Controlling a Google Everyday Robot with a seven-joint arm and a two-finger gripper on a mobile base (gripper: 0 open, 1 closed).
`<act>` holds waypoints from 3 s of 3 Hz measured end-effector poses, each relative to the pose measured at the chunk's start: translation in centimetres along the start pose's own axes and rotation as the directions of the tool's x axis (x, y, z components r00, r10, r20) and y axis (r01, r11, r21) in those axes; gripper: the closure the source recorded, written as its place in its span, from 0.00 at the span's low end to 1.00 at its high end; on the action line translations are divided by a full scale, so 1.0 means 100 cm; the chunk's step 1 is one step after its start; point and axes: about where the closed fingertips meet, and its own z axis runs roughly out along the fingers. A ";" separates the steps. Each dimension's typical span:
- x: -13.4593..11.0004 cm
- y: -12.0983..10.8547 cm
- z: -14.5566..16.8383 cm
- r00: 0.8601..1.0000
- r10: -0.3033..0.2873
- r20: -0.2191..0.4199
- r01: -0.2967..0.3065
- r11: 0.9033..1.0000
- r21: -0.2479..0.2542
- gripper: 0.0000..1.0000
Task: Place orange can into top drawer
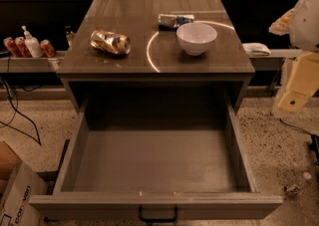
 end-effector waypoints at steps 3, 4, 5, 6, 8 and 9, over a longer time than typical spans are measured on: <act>-0.052 -0.033 0.011 0.992 -0.078 0.100 0.074 0.996 0.045 0.00; -0.093 -0.050 0.025 0.980 -0.136 0.146 0.130 0.990 0.051 0.00; -0.131 -0.064 0.045 0.964 -0.186 0.189 0.182 0.983 0.036 0.00; -0.166 -0.074 0.061 0.948 -0.230 0.219 0.230 0.973 0.025 0.00; -0.195 -0.084 0.079 0.938 -0.231 0.258 0.238 0.971 0.004 0.00; -0.225 -0.088 0.104 0.906 -0.222 0.361 0.229 0.973 0.023 0.00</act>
Offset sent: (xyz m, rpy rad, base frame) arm 0.0431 0.0375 0.0096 0.0871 -0.0818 0.0990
